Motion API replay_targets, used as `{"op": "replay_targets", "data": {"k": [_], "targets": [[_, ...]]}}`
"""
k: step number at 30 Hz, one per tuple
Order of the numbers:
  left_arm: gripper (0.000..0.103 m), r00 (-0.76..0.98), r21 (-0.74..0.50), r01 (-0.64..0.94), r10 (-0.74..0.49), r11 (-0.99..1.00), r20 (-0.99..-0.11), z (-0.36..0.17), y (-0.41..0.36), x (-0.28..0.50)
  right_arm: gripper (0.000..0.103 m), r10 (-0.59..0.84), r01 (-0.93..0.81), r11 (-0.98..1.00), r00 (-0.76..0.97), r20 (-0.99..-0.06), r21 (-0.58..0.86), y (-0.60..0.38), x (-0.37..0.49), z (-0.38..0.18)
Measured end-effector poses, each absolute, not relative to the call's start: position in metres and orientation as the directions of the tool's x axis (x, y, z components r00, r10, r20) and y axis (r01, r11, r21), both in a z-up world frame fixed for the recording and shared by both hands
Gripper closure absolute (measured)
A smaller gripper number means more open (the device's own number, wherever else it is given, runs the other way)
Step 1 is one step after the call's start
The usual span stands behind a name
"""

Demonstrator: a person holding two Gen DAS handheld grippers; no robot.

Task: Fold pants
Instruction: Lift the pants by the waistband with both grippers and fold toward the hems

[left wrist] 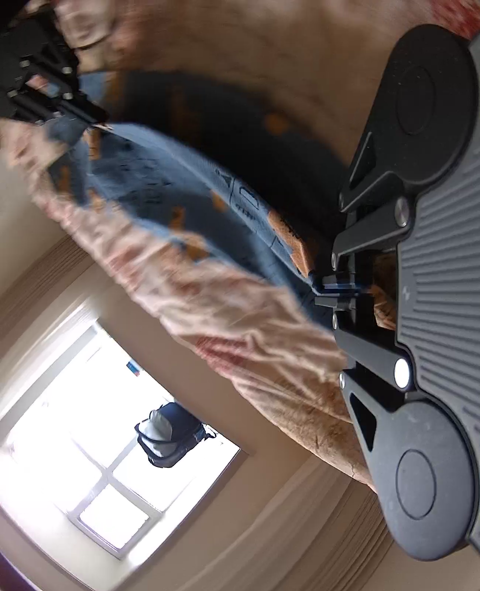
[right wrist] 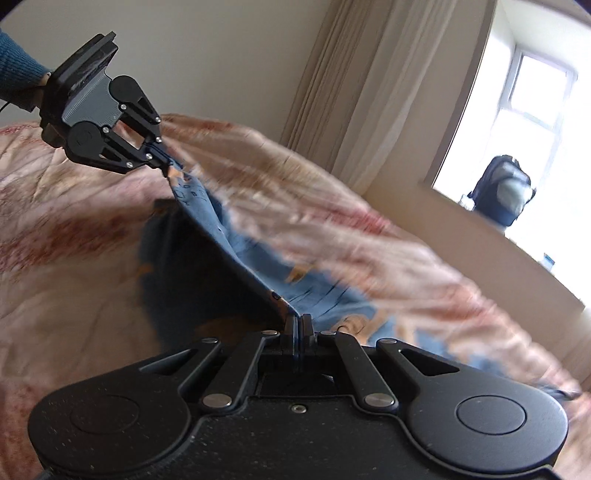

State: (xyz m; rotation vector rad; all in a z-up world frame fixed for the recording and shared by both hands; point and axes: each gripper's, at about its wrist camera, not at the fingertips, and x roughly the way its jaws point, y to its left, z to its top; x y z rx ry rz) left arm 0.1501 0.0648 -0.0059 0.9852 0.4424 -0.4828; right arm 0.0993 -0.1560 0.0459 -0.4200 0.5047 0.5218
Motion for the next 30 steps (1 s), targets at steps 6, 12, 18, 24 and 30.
{"op": "replay_targets", "data": {"k": [6,12,18,24,30], "targets": [[0.102,0.838,0.745,0.540,-0.172,0.391,-0.518,-0.009,0.059,0.145,0.103,0.373,-0.577,0.785,0.730,-0.572,-0.225,-0.143,0.090,0.023],[0.102,0.788,0.734,0.615,-0.185,0.287,-0.587,-0.031,0.063,0.136,0.103,0.387,-0.594,0.776,0.716,-0.581,-0.214,-0.152,0.093,0.023],[0.102,0.787,0.729,0.615,-0.188,0.299,-0.587,-0.055,0.063,0.130,0.103,0.388,-0.619,0.754,0.690,-0.611,-0.220,-0.149,0.091,0.010],[0.102,0.791,0.724,0.610,-0.190,0.323,-0.582,-0.056,0.070,0.121,0.103,0.400,-0.638,0.737,0.678,-0.617,-0.223,-0.150,0.090,0.013],[0.102,0.780,0.714,0.622,-0.177,0.322,-0.600,-0.059,0.072,0.120,0.103,0.405,-0.672,0.703,0.649,-0.644,-0.234,-0.148,0.092,0.012]]}}
